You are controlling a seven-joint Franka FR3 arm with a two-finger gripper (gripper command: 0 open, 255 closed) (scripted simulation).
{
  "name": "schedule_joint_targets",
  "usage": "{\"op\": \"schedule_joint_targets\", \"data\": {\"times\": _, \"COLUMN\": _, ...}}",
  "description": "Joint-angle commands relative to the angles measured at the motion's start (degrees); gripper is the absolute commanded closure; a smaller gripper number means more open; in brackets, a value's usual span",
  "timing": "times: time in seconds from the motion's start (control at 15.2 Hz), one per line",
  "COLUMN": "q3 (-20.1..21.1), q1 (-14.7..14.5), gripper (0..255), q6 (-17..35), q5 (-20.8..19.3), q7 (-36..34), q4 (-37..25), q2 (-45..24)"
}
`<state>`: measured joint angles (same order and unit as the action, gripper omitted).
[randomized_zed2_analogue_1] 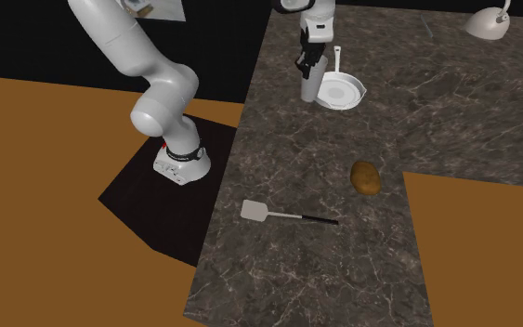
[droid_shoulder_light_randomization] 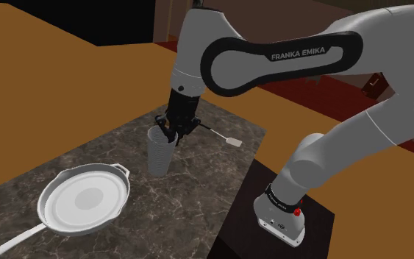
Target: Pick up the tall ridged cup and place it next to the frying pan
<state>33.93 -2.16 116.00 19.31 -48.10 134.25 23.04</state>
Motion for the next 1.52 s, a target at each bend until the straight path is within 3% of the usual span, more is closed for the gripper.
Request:
{"op": "schedule_joint_targets", "data": {"times": 0.0, "q3": 0.35, "q1": 0.05, "gripper": 255, "q6": 1.70, "q5": 0.05, "q7": 0.13, "q4": 1.09, "q2": -0.60}}
{"op": "schedule_joint_targets", "data": {"times": 0.79, "q3": 3.20, "q1": 0.44, "gripper": 255, "q6": 12.76, "q5": -0.13, "q7": -0.07, "q4": 7.24, "q2": -5.73}}
{"op": "schedule_joint_targets", "data": {"times": 1.32, "q3": 3.19, "q1": 0.43, "gripper": 255, "q6": 12.76, "q5": -0.13, "q7": -0.08, "q4": 7.24, "q2": -5.73}}
{"op": "schedule_joint_targets", "data": {"times": 1.39, "q3": 3.19, "q1": 0.43, "gripper": 0, "q6": 12.76, "q5": -0.13, "q7": -0.07, "q4": 7.24, "q2": -5.73}}
{"op": "schedule_joint_targets", "data": {"times": 1.45, "q3": 3.19, "q1": 0.43, "gripper": 0, "q6": 12.76, "q5": -0.13, "q7": -0.08, "q4": 7.24, "q2": -5.73}}
